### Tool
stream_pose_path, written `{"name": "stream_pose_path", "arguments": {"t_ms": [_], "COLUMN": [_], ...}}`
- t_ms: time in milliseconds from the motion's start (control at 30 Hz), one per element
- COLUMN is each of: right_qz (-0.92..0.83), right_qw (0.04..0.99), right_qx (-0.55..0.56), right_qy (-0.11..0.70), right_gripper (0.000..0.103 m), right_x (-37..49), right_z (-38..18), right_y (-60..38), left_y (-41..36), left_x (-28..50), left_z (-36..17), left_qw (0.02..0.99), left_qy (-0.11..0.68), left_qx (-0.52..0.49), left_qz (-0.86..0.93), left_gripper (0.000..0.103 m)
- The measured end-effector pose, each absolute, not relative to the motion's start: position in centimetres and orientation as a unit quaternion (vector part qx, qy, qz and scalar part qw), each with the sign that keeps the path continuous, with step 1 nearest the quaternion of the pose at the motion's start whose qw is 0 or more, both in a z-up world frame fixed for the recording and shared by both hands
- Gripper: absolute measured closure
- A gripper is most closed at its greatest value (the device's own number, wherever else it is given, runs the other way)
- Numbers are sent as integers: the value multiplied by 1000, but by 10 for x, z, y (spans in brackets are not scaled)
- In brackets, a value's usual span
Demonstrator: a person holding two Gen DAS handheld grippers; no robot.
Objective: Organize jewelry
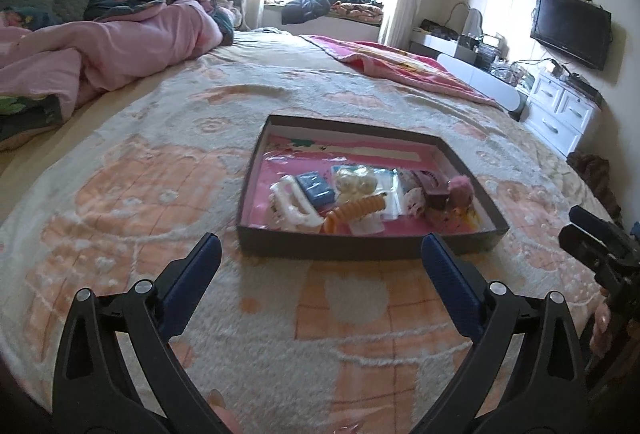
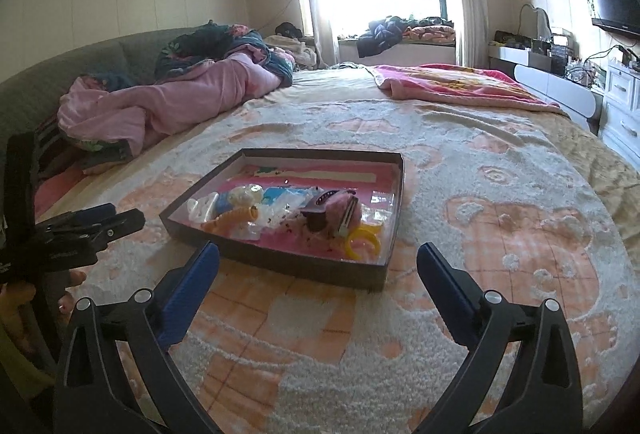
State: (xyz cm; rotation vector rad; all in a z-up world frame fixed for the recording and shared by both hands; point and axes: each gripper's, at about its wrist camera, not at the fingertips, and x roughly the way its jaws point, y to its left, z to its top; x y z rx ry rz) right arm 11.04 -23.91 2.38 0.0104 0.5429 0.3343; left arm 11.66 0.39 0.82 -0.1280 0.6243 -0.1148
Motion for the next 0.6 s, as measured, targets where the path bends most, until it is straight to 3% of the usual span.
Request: {"name": "stream_pose_path", "arguments": {"t_ms": [333,600], "right_qz": [160,139], "right_qw": [950,966], "right_qx": [4,-14], "right_qy": [270,219], "right_gripper": [7,7], "right_x": [96,79], "right_z": [5,5], "right_y": [-236,-234], "left_y": [0,-3], "left_x": [92,85], "left_z": [-4,-5], "left_qw": [955,962], "left_qy": [289,268], "left_qx": [-45,-42], "left_qz": [-50,-40], "left_gripper": [11,11]}}
